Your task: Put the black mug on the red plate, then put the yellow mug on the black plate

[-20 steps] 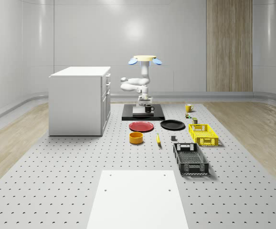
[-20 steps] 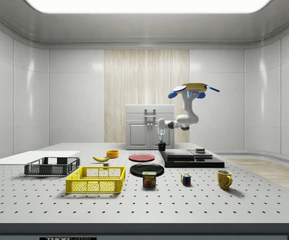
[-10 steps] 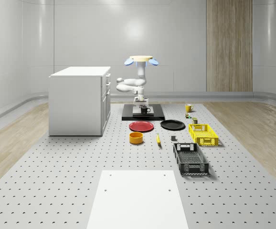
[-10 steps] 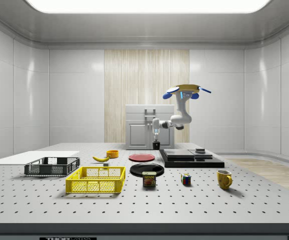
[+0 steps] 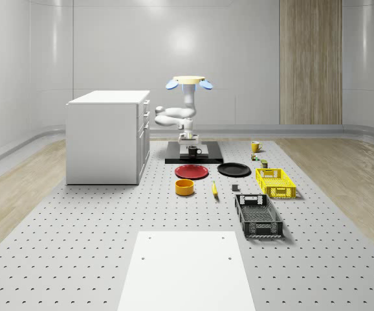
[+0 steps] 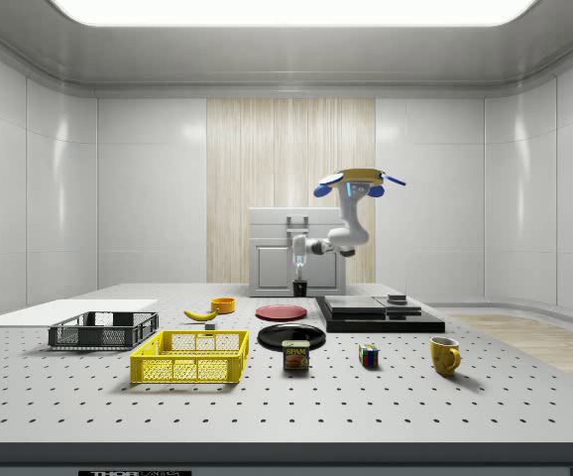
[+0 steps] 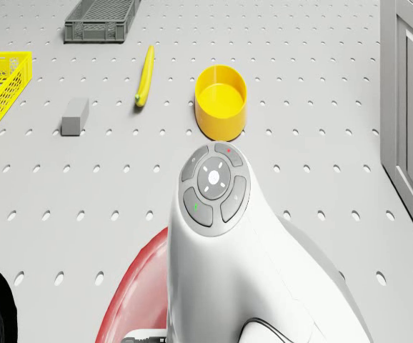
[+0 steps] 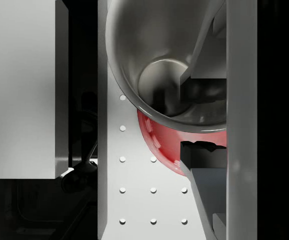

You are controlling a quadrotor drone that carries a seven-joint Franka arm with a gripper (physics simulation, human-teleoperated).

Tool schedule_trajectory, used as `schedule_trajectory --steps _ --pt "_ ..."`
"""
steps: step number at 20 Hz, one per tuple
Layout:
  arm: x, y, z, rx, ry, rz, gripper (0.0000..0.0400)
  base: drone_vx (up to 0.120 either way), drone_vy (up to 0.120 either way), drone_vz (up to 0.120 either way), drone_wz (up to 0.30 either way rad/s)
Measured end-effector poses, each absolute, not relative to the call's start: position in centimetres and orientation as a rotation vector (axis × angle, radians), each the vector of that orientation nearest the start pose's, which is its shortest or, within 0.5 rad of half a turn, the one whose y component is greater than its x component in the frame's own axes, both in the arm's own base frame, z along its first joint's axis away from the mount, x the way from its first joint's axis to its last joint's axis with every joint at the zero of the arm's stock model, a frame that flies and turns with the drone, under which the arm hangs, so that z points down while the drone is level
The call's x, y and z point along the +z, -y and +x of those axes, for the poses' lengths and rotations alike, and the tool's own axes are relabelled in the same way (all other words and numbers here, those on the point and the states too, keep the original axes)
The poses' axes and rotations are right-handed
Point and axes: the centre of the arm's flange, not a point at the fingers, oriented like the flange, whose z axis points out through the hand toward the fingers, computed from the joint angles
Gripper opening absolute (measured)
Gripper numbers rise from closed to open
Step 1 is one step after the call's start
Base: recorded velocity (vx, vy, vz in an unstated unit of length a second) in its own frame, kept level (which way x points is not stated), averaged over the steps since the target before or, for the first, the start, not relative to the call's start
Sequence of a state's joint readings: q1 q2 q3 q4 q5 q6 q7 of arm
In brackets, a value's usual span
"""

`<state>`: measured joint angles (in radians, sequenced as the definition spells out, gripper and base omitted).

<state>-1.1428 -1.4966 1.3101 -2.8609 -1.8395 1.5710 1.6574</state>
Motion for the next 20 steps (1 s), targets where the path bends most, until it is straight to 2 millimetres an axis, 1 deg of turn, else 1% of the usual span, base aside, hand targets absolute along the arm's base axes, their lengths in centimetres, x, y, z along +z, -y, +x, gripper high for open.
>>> schedule_trajectory --steps 4,8,10,14,20 --pt "50.7 -0.8 30.7 0.786 0.002 0.001 0.011 0.12 0.0 0.0 0.0" --pt "50.7 -0.8 30.7 0.786 0.002 0.001 0.011 0.12 -0.11 0.0 0.0" --pt "50.7 -0.8 30.7 0.786 0.002 0.001 0.011 0.12 -0.02 0.0 0.0" --pt "51.2 -0.8 30.7 0.786 0.002 0.001 0.011 0.0 0.0 0.0 0.0" --pt "53.6 -0.8 30.7 0.786 0.002 0.001 0.011 0.0 0.0 0.0 0.0"
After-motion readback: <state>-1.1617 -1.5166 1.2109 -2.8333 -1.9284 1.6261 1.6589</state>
